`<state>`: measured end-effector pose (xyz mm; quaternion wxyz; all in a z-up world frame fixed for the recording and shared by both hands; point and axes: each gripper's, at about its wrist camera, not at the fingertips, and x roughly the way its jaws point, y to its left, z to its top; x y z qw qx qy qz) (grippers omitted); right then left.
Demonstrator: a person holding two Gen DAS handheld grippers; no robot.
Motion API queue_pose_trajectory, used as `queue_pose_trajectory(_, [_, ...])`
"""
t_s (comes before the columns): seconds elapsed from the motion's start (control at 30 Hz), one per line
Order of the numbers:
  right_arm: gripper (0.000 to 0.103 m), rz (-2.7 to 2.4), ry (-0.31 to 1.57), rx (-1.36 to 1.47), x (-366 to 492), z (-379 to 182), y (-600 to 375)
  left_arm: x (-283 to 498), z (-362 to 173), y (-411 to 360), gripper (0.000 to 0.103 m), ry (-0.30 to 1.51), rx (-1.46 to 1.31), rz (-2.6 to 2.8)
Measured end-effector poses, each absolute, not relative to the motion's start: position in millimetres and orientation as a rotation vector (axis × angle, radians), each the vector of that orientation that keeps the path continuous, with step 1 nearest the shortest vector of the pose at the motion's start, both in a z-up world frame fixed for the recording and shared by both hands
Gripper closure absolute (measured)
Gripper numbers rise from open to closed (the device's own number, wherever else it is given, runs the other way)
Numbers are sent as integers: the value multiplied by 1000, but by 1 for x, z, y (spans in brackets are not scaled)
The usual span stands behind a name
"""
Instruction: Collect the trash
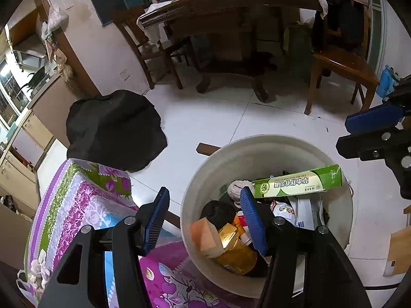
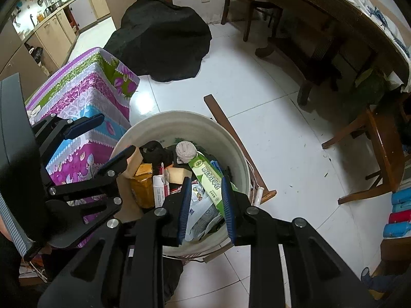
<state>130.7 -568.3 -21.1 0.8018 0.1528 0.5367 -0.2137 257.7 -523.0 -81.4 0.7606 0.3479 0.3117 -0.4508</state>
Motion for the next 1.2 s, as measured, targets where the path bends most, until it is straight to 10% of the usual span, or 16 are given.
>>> queue_pose_trajectory(0.43, [80,-446,952,285,132,-13,-531,271,-67,-464,45,637,625,-899])
queue_pose_trajectory(0.8, [76,-229,736,211,173,-16,-430,333,-74,-271,45,618,486,-599])
queue_pose_trajectory(0.93, [43,-287,588,262,135,-14,-398,307,-73,-236,31,538,472,-591])
queue_pose_trajectory(1.2, [10,-501,484,100,62,-1,-351,225,-58,-228,8,372,359,-723])
